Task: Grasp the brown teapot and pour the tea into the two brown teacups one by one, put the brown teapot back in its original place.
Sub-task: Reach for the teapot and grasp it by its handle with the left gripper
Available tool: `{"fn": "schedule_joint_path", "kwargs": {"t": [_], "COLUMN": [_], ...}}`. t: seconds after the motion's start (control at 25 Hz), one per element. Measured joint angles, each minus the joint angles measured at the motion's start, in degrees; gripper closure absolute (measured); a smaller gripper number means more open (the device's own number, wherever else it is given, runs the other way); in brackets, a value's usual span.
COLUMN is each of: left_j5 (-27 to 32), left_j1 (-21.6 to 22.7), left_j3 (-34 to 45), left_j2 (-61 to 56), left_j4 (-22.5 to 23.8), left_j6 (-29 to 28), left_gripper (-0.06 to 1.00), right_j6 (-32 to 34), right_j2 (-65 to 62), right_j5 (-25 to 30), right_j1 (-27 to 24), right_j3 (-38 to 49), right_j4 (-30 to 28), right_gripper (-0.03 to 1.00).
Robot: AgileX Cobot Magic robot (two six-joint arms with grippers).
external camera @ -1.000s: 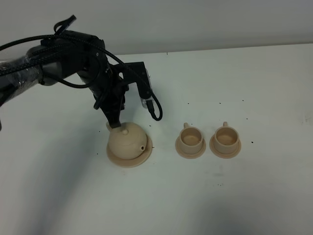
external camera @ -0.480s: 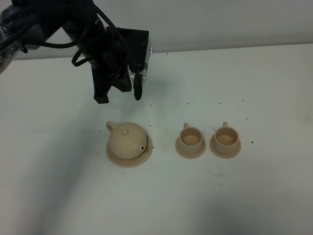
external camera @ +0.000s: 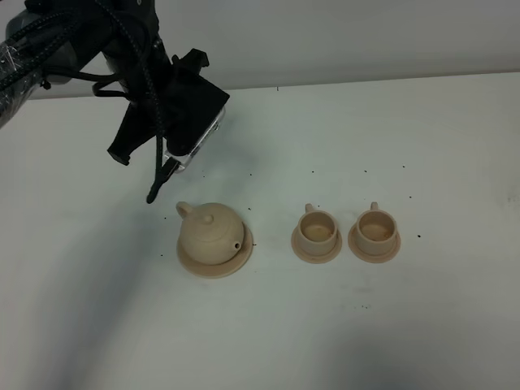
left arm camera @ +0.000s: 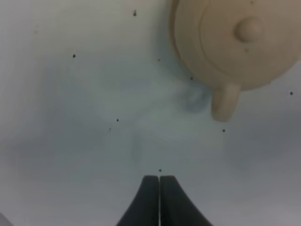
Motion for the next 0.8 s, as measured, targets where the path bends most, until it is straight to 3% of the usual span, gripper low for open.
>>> {"fn": "schedule_joint_path", "kwargs": {"t": [0.4,0.8], "left_j5": [0.00,0.00], "left_j1": [-0.41,-0.61], "left_j3": [0.21,1.34], "left_j2": [0.61,0.88], "left_j4": [-4.18,-4.27], "left_j6": [7.24,7.12], "left_gripper": [0.88,0.60], "right_j6": [0.00,0.00], "right_j2": [0.00,0.00], "right_j5": [0.00,0.00], "right_j1": [0.00,0.00], "right_j3": [0.00,0.00], "right_j4": [0.00,-0.51], "right_gripper": [0.79,0.78]}}
